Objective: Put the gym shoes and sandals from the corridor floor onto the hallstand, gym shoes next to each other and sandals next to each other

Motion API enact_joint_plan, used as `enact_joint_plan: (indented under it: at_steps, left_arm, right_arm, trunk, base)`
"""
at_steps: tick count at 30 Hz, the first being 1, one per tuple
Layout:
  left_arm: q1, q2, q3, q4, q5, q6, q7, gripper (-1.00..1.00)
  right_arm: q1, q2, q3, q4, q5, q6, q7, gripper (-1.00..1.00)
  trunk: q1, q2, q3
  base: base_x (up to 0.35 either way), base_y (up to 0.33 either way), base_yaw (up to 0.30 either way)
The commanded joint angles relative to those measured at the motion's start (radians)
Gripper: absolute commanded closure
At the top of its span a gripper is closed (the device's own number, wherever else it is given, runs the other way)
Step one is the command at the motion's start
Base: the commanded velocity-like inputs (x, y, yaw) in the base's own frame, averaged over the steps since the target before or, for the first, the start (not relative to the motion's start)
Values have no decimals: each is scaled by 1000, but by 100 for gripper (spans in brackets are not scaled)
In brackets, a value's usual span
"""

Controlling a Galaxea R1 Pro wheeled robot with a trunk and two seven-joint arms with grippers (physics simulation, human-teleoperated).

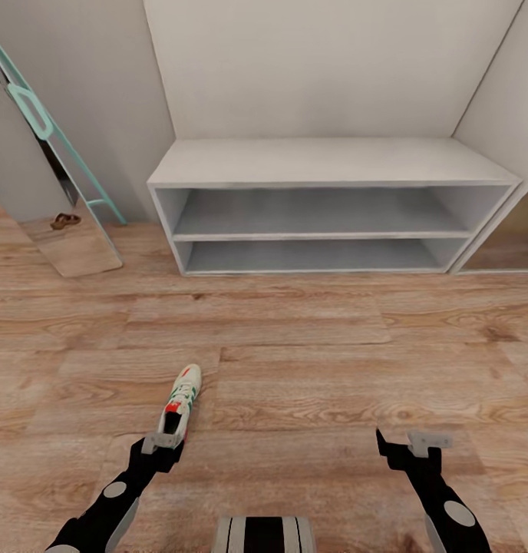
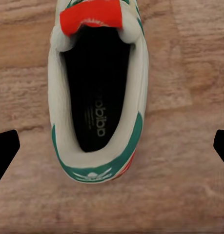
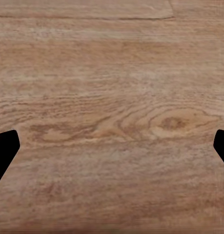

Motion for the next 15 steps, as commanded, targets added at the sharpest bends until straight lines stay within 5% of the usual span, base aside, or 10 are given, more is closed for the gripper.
enact_joint_plan:
  at_steps: [1, 9, 15]
  left_arm:
    - [-1, 0, -3, 1, -2, -4, 0, -100]
    - [-1, -1, -2, 0, -2, -4, 0, -100]
    - [-1, -1, -2, -1, -2, -4, 0, -100]
  right_arm:
    - [0, 0, 0, -2, -1, 5, 1, -100]
    - [0, -5, -2, -34, -1, 5, 1, -100]
    - [-1, -9, -2, -151, 0, 24, -1, -100]
  trunk:
    - [0, -1, -5]
    - [1, -1, -12]
    - [1, -1, -12]
  base:
    - [0, 0, 0]
    - [0, 0, 0]
    - [0, 0, 0]
